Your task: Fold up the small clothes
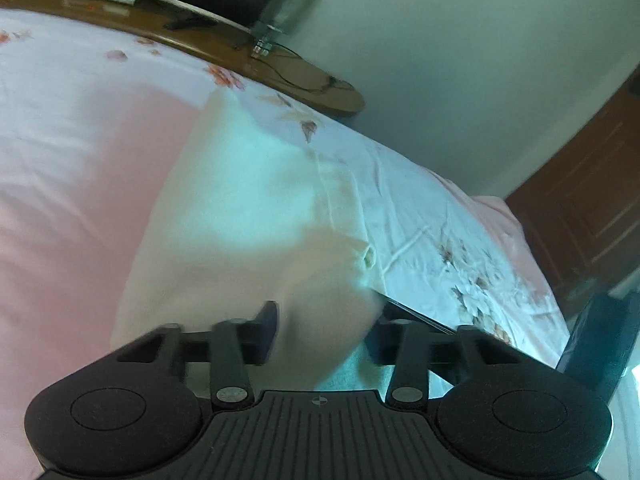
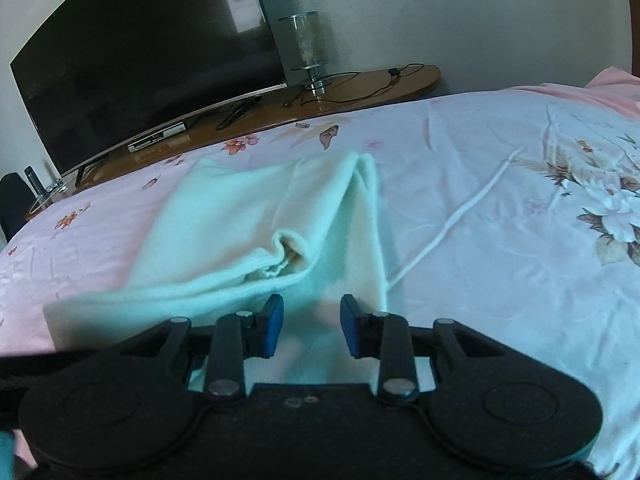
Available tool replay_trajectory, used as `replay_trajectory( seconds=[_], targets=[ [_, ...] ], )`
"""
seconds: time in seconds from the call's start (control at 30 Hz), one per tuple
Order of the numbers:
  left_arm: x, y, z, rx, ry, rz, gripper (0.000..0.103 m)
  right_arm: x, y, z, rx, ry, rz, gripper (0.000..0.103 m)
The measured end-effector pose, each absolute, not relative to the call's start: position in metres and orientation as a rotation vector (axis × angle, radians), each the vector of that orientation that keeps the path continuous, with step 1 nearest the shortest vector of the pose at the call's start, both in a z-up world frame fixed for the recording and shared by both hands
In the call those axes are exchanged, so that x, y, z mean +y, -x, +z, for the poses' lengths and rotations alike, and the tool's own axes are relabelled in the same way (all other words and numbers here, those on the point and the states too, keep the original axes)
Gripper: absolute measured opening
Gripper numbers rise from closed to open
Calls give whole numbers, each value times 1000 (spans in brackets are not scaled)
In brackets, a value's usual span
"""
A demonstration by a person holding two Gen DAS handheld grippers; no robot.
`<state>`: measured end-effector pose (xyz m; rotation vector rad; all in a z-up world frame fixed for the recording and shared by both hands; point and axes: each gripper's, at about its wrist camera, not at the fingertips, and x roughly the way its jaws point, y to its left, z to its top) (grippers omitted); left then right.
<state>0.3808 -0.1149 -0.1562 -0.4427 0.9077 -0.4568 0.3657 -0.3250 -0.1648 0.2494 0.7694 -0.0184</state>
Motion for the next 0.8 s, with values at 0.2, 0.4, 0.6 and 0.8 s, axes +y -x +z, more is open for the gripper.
replay_trajectory(
  seconds=[0.2, 0.4, 0.6, 0.8],
  targets=[
    [-95, -373, -122, 836, 481, -470, 67, -342, -359, -151, 776, -321, -23, 36],
    [-69, -411, -149, 825, 408, -282, 67, -352, -363, -148, 781, -498, 49, 44],
    [-72, -429, -195, 922, 400, -243, 67, -348, -390, -177, 837, -593, 65, 44],
    [-77, -422, -203, 909, 422, -234, 67, -340, -410, -180, 813, -565, 97, 26]
  ],
)
